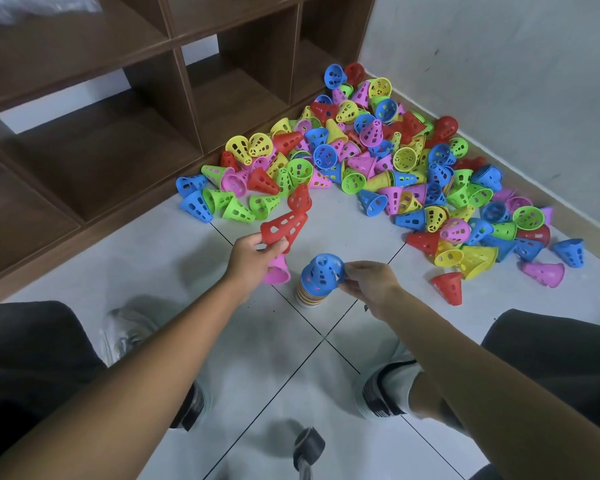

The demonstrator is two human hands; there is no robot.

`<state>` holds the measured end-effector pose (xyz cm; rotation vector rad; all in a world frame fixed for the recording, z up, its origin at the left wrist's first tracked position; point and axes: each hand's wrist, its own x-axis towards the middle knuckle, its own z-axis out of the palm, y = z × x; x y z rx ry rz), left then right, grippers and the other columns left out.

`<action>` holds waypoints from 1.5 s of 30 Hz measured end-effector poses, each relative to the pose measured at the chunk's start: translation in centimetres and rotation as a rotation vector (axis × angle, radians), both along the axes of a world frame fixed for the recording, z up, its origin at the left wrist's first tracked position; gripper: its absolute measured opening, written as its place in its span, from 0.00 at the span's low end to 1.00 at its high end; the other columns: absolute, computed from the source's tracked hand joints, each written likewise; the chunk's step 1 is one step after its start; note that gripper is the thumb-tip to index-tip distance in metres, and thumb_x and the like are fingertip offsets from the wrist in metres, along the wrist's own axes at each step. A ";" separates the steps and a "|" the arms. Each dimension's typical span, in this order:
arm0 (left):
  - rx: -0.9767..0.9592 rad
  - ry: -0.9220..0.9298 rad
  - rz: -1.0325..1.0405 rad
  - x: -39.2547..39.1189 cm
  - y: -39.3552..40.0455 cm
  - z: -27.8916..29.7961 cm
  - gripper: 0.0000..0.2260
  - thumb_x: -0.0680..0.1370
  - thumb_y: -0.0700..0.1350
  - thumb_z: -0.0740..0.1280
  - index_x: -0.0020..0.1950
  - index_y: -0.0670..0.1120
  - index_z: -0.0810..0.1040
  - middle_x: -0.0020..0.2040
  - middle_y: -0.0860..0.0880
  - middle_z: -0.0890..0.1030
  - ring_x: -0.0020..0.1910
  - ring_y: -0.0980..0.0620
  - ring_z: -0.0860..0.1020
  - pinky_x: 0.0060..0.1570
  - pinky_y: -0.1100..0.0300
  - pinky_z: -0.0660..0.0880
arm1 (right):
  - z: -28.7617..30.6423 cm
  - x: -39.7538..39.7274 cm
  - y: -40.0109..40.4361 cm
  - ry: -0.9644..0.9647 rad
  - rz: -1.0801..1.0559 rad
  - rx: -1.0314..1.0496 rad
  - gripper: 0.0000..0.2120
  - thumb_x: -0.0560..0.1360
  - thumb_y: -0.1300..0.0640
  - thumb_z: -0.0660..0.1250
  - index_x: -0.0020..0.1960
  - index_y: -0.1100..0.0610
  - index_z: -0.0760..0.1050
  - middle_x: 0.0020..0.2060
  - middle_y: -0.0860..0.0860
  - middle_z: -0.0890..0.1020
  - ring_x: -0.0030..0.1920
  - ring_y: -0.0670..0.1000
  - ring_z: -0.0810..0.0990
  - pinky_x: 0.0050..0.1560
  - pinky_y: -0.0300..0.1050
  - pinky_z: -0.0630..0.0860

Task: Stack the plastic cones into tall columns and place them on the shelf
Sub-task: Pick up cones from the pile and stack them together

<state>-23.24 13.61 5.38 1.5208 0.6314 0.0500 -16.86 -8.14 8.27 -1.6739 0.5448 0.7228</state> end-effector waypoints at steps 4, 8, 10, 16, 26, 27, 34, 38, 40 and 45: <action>-0.002 -0.042 -0.086 0.6 -0.7 1.2 0.06 0.77 0.45 0.74 0.53 0.47 0.85 0.48 0.45 0.87 0.45 0.49 0.84 0.50 0.52 0.80 | -0.2 0.5 -0.3 -0.046 0.034 -0.093 0.06 0.79 0.57 0.70 0.51 0.60 0.79 0.56 0.58 0.81 0.52 0.55 0.82 0.51 0.48 0.83; 0.011 -0.098 -0.189 1.1 -1.3 2.4 0.08 0.77 0.43 0.75 0.55 0.46 0.85 0.51 0.44 0.87 0.50 0.47 0.84 0.55 0.51 0.80 | 2.8 1.3 0.4 -0.296 0.121 -0.045 0.12 0.81 0.48 0.67 0.56 0.56 0.78 0.57 0.56 0.82 0.55 0.53 0.82 0.62 0.52 0.79; 0.048 -0.124 -0.222 1.5 -1.6 3.0 0.10 0.74 0.46 0.76 0.54 0.47 0.85 0.51 0.43 0.86 0.50 0.45 0.83 0.57 0.49 0.79 | 4.6 1.6 1.1 -0.373 0.159 0.061 0.13 0.80 0.48 0.67 0.57 0.56 0.78 0.56 0.56 0.83 0.57 0.55 0.83 0.61 0.50 0.80; 0.143 -0.169 -0.273 2.5 -2.6 3.9 0.09 0.75 0.43 0.76 0.54 0.45 0.84 0.52 0.38 0.83 0.49 0.47 0.83 0.39 0.59 0.82 | 6.1 1.7 2.3 -0.527 0.249 0.043 0.10 0.79 0.52 0.70 0.57 0.56 0.78 0.53 0.61 0.82 0.55 0.57 0.83 0.57 0.54 0.82; 0.326 -0.106 -0.091 2.5 -1.7 4.3 0.20 0.74 0.52 0.76 0.61 0.48 0.74 0.54 0.55 0.78 0.50 0.57 0.77 0.44 0.70 0.71 | 5.4 1.9 0.7 -0.616 0.238 -0.136 0.14 0.82 0.52 0.66 0.63 0.58 0.72 0.54 0.53 0.83 0.54 0.54 0.82 0.57 0.54 0.81; 0.330 -0.065 -0.075 2.5 -1.3 4.2 0.18 0.75 0.54 0.75 0.59 0.47 0.75 0.51 0.53 0.80 0.47 0.56 0.78 0.40 0.67 0.71 | 5.3 1.8 0.5 -0.644 0.277 -0.175 0.14 0.82 0.52 0.66 0.63 0.57 0.72 0.53 0.51 0.82 0.52 0.52 0.82 0.57 0.52 0.80; 0.191 -0.099 0.010 2.8 -0.3 4.0 0.16 0.76 0.58 0.72 0.54 0.47 0.78 0.46 0.45 0.85 0.44 0.51 0.82 0.44 0.54 0.76 | 4.3 0.3 0.4 -0.698 0.704 -0.436 0.13 0.81 0.52 0.66 0.63 0.54 0.73 0.51 0.48 0.80 0.48 0.50 0.80 0.51 0.47 0.78; 0.103 -0.145 -0.037 3.1 -1.1 4.4 0.23 0.70 0.61 0.74 0.58 0.49 0.78 0.51 0.46 0.85 0.51 0.48 0.84 0.51 0.50 0.80 | 3.4 0.0 0.3 -0.640 0.769 -0.412 0.14 0.80 0.50 0.67 0.64 0.53 0.75 0.54 0.47 0.80 0.46 0.47 0.81 0.50 0.42 0.77; 0.077 -0.177 -0.080 3.1 -1.7 4.7 0.22 0.71 0.56 0.76 0.59 0.47 0.78 0.51 0.46 0.86 0.51 0.46 0.85 0.51 0.51 0.80 | 3.5 0.4 0.0 -0.623 0.716 -0.388 0.14 0.80 0.49 0.67 0.64 0.52 0.75 0.54 0.46 0.81 0.44 0.44 0.80 0.45 0.38 0.73; 0.106 -0.221 -0.218 2.6 -3.3 4.4 0.16 0.73 0.42 0.77 0.58 0.47 0.78 0.52 0.48 0.86 0.50 0.50 0.84 0.49 0.59 0.79 | 3.5 2.1 -1.3 -0.599 0.539 -0.382 0.12 0.81 0.46 0.64 0.59 0.51 0.77 0.52 0.47 0.82 0.49 0.49 0.83 0.41 0.40 0.72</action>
